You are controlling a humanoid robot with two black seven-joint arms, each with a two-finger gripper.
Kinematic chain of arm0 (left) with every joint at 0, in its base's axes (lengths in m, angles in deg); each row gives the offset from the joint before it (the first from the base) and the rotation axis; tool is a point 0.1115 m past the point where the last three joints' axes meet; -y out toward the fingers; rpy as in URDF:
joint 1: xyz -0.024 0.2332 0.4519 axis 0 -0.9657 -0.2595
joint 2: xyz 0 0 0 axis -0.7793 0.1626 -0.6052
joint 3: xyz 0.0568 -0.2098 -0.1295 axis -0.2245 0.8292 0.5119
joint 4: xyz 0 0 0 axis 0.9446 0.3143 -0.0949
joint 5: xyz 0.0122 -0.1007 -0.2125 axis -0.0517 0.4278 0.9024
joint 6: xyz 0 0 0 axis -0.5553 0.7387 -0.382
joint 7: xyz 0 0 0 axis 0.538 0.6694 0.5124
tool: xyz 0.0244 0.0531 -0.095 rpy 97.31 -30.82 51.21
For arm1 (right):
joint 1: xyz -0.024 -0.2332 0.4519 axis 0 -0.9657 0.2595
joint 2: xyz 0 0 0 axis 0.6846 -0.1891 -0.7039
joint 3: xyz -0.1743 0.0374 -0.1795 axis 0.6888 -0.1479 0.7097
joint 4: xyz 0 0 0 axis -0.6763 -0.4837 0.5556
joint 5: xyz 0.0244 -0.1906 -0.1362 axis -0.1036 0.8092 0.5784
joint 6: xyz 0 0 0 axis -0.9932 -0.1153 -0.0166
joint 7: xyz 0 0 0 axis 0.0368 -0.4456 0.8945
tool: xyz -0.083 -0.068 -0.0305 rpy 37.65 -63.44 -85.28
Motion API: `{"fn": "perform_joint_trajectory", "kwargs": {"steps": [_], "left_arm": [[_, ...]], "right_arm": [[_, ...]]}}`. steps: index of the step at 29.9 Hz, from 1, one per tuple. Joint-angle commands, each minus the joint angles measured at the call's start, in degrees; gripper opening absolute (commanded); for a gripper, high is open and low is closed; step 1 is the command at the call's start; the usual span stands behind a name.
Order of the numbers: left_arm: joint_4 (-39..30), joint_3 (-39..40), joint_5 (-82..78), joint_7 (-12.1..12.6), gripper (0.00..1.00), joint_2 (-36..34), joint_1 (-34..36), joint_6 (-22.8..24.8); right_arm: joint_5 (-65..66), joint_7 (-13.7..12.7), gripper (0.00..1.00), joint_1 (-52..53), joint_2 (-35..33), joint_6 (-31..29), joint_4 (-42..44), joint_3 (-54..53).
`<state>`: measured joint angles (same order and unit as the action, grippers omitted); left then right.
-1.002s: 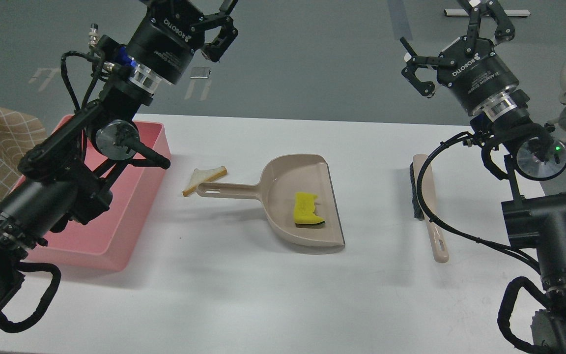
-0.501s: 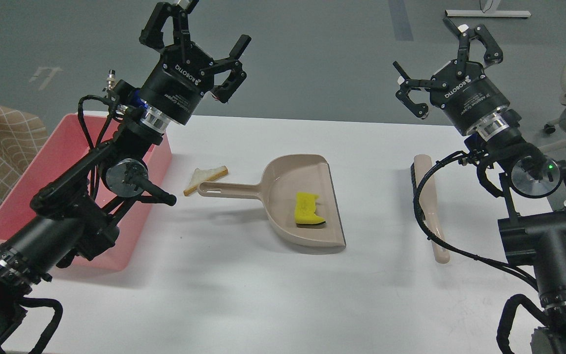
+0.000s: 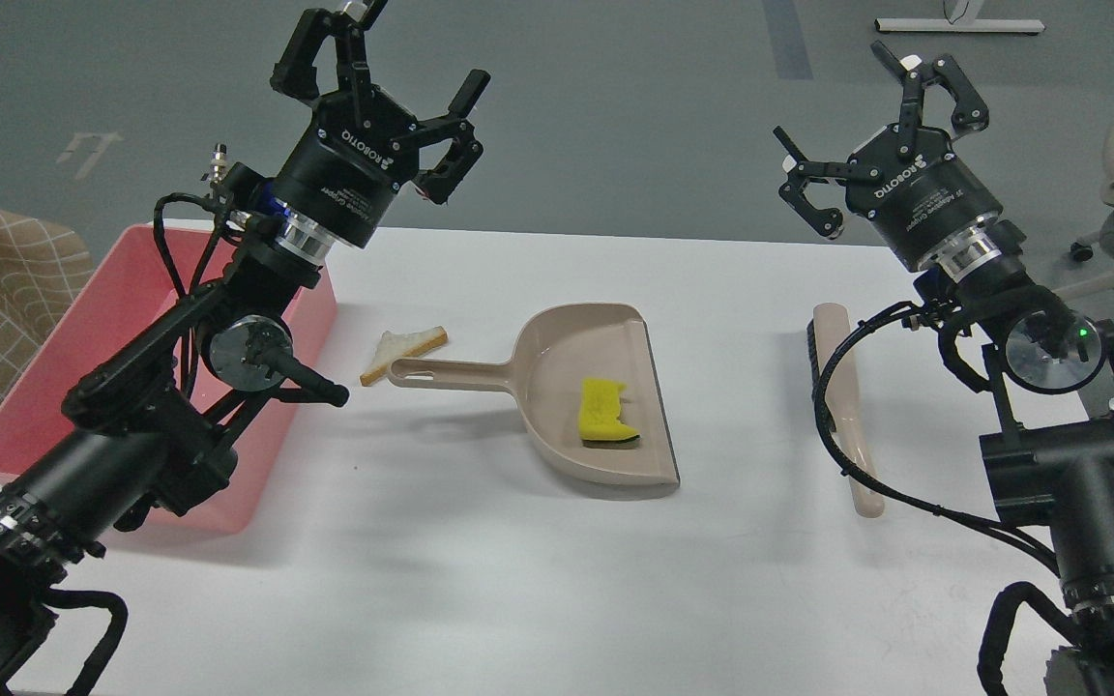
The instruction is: Sweep and dump garbage into bin
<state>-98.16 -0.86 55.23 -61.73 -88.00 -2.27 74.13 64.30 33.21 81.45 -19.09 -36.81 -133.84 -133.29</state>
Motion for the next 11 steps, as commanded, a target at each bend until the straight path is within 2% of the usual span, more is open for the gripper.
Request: {"fn": "perform_joint_trajectory", "kwargs": {"steps": [1, 11], "left_arm": [[0.2, -0.2, 0.1, 0.4, 0.98, 0.0, -0.8, 0.0], [5.5, -1.0, 0.2, 0.5, 0.98, 2.2, -1.0, -1.9]], "right_arm": [[0.0, 0.0, 1.00, -0.6, 0.0, 0.0, 0.4, 0.0], [0.0, 0.1, 1.00, -0.7, 0.0, 0.0, 1.7, 0.3]]}}
